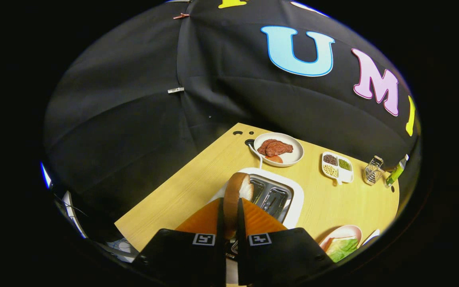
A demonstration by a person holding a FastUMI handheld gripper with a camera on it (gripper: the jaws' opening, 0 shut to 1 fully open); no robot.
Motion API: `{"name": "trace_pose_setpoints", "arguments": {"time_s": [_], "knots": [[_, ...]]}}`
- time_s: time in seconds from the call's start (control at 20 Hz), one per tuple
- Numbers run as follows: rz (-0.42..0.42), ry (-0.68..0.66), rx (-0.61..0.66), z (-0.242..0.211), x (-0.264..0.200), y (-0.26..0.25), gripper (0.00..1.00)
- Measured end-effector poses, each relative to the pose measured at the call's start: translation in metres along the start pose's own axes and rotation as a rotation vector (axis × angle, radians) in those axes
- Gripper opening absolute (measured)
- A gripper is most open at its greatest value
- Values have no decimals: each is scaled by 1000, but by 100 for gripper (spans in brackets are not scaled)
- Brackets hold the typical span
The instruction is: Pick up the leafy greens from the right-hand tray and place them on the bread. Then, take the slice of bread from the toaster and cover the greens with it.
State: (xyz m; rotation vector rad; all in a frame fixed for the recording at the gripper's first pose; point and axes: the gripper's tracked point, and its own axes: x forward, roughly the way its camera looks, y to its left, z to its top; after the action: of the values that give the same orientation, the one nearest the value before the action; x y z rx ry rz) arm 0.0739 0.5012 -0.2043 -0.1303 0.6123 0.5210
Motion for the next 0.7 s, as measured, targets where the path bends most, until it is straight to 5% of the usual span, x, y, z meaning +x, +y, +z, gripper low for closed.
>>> {"name": "trace_pose_setpoints", "arguments": {"time_s": [0.7], "knots": [[78,-129,173,72,-69,-46,12]]}}
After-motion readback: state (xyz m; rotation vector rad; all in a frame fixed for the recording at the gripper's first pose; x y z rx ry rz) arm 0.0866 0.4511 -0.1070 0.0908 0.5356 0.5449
